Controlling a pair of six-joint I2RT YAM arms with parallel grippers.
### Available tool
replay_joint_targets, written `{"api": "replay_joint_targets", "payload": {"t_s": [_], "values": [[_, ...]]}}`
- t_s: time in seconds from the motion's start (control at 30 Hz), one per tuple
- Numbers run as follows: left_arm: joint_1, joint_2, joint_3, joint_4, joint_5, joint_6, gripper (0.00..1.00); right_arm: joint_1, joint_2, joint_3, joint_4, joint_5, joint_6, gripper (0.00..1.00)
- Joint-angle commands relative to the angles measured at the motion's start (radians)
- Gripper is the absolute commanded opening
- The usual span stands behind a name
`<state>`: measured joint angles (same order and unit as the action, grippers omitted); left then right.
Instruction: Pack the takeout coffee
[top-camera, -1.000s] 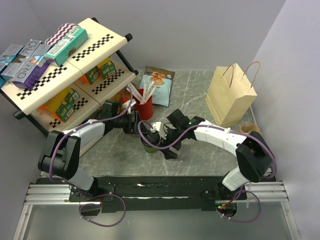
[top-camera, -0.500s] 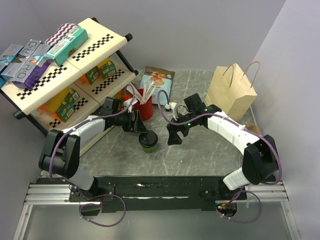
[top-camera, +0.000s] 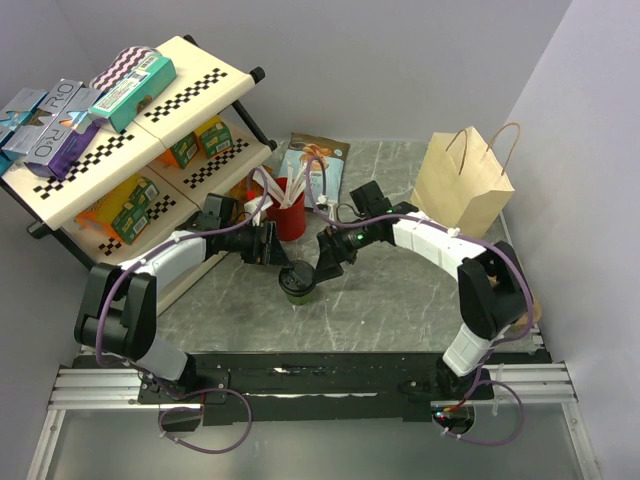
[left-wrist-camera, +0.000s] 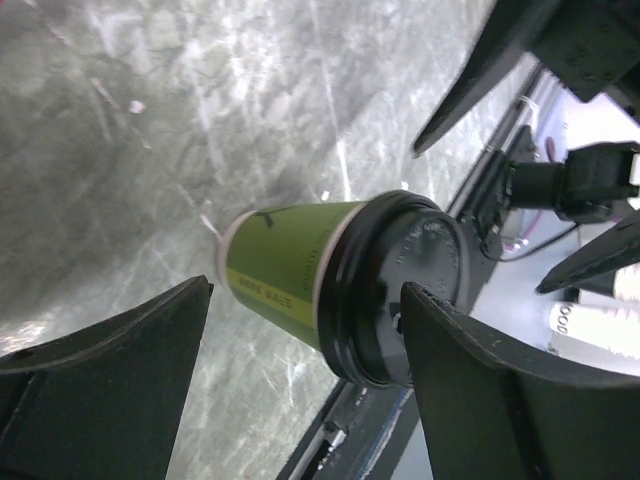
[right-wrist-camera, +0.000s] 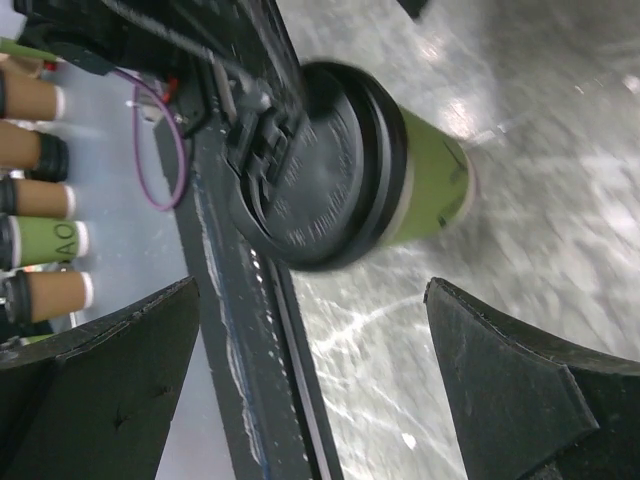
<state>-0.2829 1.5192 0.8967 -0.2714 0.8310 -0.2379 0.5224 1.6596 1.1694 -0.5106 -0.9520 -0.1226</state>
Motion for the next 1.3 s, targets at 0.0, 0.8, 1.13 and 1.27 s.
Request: {"api": "replay_joint_targets", "payload": {"t_s": [0.0, 0.8, 1.13, 1.27], "values": [[0.004, -0.034, 0.01, 0.023, 0.086, -0.001, 0.82, 0.047, 0.048, 0.085, 0.05, -0.059, 0.049, 1.0], [0.011, 0.071, -0.021, 0.078, 0.011, -0.054, 0.74, 0.06, 0.203, 0.036, 0.107, -0.08, 0.081, 0.84], [0.017, 0.127, -0.064, 0.081, -0.001, -0.054, 0.69, 0.074, 0.195, -0.063, 0.159, 0.125, 0.078, 0.73], [0.017, 0.133, -0.085, 0.09, -0.012, -0.058, 0.68, 0.113, 0.18, -0.091, 0.172, 0.269, 0.064, 0.72]]}}
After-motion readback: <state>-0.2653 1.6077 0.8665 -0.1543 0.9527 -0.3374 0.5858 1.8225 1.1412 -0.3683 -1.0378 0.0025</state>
